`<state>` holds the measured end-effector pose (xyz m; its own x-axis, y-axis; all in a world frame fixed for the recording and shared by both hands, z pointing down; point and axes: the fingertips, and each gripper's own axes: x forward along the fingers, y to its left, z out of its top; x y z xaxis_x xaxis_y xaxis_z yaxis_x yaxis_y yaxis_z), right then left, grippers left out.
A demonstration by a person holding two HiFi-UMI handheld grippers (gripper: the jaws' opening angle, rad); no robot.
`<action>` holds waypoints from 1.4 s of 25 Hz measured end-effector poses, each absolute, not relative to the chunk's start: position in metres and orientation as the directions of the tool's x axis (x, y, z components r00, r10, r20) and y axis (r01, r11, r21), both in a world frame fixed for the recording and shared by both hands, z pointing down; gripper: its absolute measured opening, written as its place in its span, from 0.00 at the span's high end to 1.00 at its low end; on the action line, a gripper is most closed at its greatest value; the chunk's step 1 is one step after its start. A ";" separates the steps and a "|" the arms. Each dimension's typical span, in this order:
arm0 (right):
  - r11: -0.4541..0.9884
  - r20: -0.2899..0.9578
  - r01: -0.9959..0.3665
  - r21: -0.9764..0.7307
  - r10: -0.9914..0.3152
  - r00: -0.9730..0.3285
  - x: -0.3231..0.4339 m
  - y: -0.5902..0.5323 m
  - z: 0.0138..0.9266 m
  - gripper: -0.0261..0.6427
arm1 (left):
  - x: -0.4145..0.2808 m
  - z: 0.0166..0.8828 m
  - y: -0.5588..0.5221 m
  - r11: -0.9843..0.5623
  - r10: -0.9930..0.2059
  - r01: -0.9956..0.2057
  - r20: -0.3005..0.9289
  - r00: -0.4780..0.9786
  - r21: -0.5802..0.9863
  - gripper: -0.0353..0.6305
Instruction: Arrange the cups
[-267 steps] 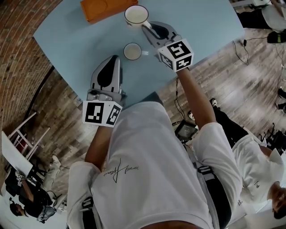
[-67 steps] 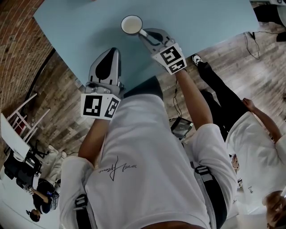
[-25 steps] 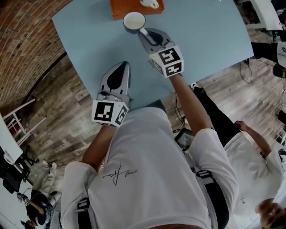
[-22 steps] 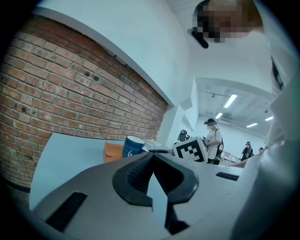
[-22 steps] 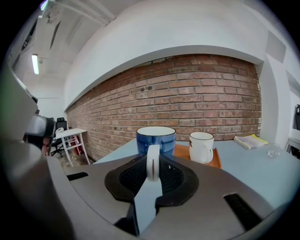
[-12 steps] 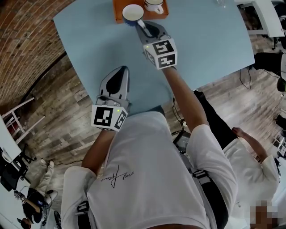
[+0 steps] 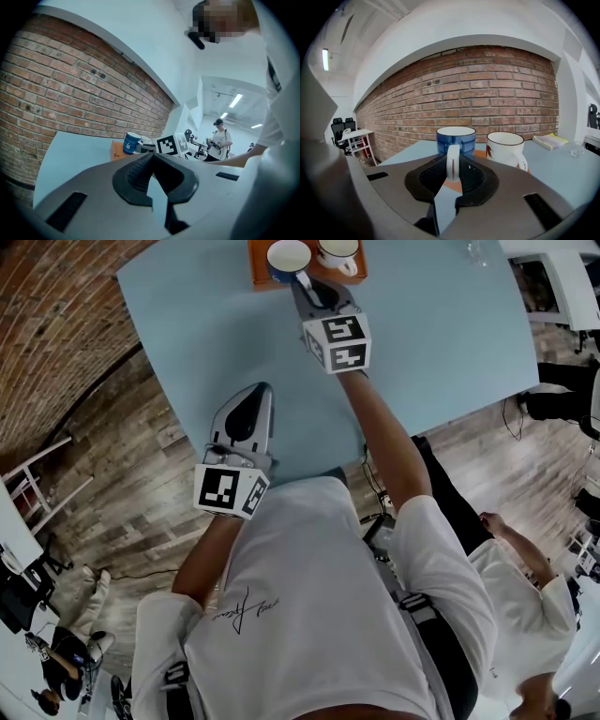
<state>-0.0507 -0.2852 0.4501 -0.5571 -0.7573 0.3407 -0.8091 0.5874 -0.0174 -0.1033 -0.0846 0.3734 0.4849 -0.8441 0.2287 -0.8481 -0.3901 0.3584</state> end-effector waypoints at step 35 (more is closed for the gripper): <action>0.534 0.325 -0.845 -0.043 -0.792 -0.517 -0.048 -0.299 0.485 0.84 | -0.116 0.391 -0.099 -0.347 -0.851 -0.858 0.257 0.457 0.379 0.93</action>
<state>-0.0483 -0.2992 0.4847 -0.5171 -0.7919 0.3247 -0.8445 0.5338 -0.0431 -0.1156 -0.0994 0.3914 0.4572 -0.8514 0.2569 -0.8582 -0.3467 0.3786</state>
